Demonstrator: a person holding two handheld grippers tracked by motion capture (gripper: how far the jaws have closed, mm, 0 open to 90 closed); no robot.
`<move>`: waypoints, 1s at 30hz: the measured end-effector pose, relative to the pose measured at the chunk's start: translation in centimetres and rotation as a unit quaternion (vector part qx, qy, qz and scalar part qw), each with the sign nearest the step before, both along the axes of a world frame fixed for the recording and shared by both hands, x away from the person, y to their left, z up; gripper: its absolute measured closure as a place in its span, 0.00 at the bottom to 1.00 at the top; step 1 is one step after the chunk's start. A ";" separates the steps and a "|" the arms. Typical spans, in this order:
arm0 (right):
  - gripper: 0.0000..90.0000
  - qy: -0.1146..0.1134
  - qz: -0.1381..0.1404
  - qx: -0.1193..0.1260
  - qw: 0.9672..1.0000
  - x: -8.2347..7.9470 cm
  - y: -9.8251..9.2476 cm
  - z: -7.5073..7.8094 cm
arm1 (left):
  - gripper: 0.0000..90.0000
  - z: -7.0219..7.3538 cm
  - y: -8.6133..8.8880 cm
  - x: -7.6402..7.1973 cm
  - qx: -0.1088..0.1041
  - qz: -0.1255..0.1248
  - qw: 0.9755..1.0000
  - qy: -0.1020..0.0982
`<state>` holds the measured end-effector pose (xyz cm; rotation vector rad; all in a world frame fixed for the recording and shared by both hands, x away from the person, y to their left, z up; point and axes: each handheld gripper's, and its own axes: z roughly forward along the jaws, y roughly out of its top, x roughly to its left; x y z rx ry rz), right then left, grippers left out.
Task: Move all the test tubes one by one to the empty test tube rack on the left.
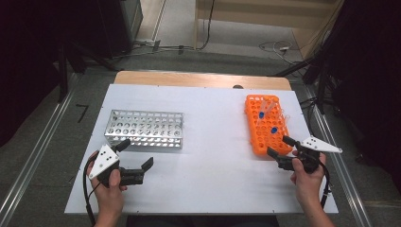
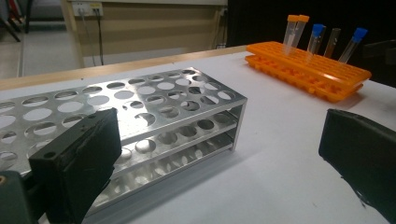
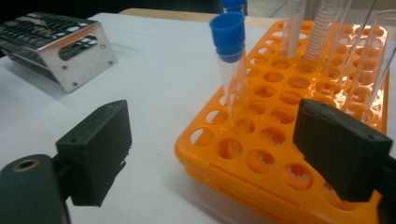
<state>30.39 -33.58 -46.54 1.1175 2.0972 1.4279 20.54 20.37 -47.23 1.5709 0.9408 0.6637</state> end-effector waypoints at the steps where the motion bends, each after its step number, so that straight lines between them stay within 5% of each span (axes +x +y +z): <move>1: 0.13 0.000 0.000 0.000 1.000 0.0 0.0 0.0 | 0.00 0.0 0.0 0.0 0.000 0.000 1.000 0.000; 4: 0.22 0.014 -0.022 -0.011 1.000 1.3 0.1 -0.4 | 0.00 0.1 -0.2 0.0 0.000 -0.001 1.000 -0.001; 9: 0.37 0.031 -0.018 -0.013 0.999 2.5 0.2 -0.7 | 0.00 0.1 -0.2 0.1 -0.001 0.000 1.000 -0.001; 19: 0.69 0.027 -0.018 -0.014 0.999 3.1 1.6 -1.2 | 0.00 0.0 -0.5 0.2 0.000 0.000 1.000 0.002; 30: 0.81 0.008 -0.037 -0.035 0.999 2.9 1.7 -2.1 | 0.00 0.0 -0.5 0.2 0.002 0.001 1.000 0.004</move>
